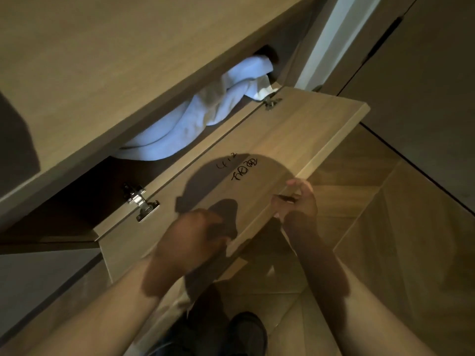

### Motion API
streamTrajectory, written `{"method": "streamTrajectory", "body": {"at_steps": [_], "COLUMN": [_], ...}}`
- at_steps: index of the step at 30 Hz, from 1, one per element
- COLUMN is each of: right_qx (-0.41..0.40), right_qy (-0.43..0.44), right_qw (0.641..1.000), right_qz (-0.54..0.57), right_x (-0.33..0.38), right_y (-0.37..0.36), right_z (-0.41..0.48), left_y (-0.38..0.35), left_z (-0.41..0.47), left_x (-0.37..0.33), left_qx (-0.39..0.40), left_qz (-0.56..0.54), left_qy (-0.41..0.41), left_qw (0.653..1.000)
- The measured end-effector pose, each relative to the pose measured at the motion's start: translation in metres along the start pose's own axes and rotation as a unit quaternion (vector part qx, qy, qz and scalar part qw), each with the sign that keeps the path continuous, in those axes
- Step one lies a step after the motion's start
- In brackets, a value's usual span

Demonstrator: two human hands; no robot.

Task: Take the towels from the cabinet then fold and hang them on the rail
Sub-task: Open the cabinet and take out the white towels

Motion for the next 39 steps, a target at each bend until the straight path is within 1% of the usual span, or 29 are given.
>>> {"method": "streamTrajectory", "body": {"at_steps": [2,4,8,17,22,26,31,39], "right_qx": [0.001,-0.016,-0.019,-0.002,-0.007,0.007,0.021,0.028], "right_qy": [0.011,0.022,-0.009,-0.030,-0.042,-0.044,-0.053,-0.050], "right_qw": [1.000,0.999,0.998,0.999,0.999,0.999,0.998,0.998], "right_qz": [-0.005,-0.040,-0.063,-0.030,-0.020,-0.010,-0.001,0.001], "right_x": [-0.018,-0.034,-0.061,-0.099,-0.112,-0.122,-0.134,-0.145], "right_y": [0.007,0.012,0.012,0.005,0.001,-0.004,-0.011,-0.016], "right_z": [0.008,0.017,0.040,0.071,0.083,0.094,0.106,0.111], "left_y": [-0.007,-0.012,-0.020,-0.043,-0.055,-0.064,-0.067,-0.068], "left_z": [0.001,0.005,0.017,0.040,0.048,0.050,0.053,0.061], "left_x": [0.007,0.014,0.022,0.033,0.040,0.049,0.058,0.063], "left_qx": [-0.015,-0.024,0.005,-0.022,-0.032,-0.038,-0.048,-0.054], "left_qz": [0.028,0.024,0.027,0.033,0.025,0.034,0.010,0.024], "left_qy": [0.020,0.037,0.044,0.066,0.062,0.060,0.064,0.057], "left_qw": [0.999,0.999,0.999,0.997,0.997,0.997,0.997,0.997]}}
Point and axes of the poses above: each hand's wrist, its own z-axis towards the middle knuckle, its own y-axis out of the back of the hand, x = y × z, the point moved 6 cm from there along z, towards the middle knuckle, and after that the axes turned 13 degrees about -y, right-handed, at the moved point
